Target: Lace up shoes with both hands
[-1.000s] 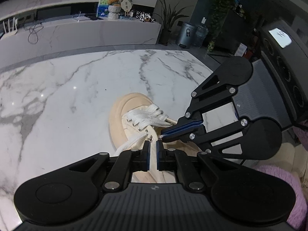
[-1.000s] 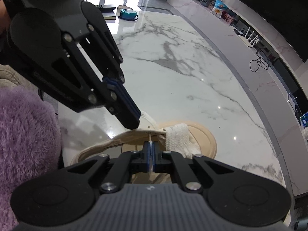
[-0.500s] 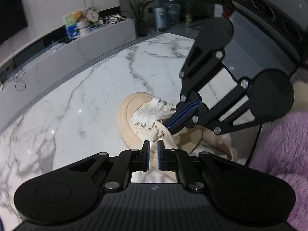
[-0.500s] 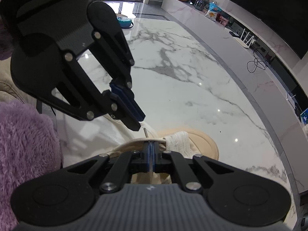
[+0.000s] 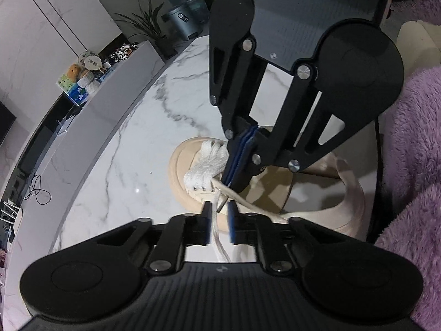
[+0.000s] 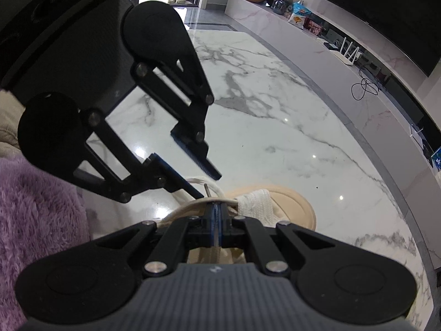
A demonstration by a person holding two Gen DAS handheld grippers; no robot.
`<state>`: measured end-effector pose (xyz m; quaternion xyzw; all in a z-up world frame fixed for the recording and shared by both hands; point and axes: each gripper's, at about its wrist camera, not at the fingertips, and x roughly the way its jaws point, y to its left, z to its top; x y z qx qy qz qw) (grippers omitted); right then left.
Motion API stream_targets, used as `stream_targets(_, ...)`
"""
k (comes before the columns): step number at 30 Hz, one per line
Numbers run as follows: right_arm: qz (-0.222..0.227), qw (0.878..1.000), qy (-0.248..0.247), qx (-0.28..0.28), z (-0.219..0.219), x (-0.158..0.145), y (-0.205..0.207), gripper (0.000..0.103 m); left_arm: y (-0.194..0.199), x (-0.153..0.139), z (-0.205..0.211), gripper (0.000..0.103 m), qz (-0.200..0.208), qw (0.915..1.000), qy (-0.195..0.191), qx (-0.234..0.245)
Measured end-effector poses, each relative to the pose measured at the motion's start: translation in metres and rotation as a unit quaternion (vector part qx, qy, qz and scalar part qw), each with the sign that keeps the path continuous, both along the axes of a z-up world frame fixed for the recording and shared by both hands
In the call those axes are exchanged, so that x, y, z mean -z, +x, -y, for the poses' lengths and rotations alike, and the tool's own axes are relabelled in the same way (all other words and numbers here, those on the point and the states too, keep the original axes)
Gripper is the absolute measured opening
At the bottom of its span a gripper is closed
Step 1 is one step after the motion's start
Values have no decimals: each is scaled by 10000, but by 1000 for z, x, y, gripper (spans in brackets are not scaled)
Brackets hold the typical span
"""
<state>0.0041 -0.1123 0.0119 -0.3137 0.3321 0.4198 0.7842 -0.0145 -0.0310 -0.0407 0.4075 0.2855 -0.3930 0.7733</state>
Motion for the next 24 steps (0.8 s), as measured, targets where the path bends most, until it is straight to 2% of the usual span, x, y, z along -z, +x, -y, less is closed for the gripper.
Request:
stream_targets(6, -11, 9997, 177, 185, 3, 2, 2, 4, -2, 4, 4, 2, -49, 10000, 31, -71)
stream_targets(12, -16, 9965, 510, 668, 8, 4, -4, 8, 0, -6, -2, 1, -204, 9992, -25, -347)
stream_targets(13, -5, 9954, 569, 770, 11, 3, -6, 9, 1, -8, -5, 1, -251, 9988, -54, -417)
stream_targets(15, 45, 9929, 662, 984, 17, 2, -10, 21, 0, -14, -14, 1, -328, 9977, -147, -570)
stream_targets(19, 162, 9853, 900, 1442, 31, -2, -20, 22, -7, -27, -36, 1, -528, 9943, -358, -859)
stream_targets(24, 286, 9752, 930, 1990, 39, -2, -31, 22, -26, -41, -63, 1, -663, 9889, -444, -1253)
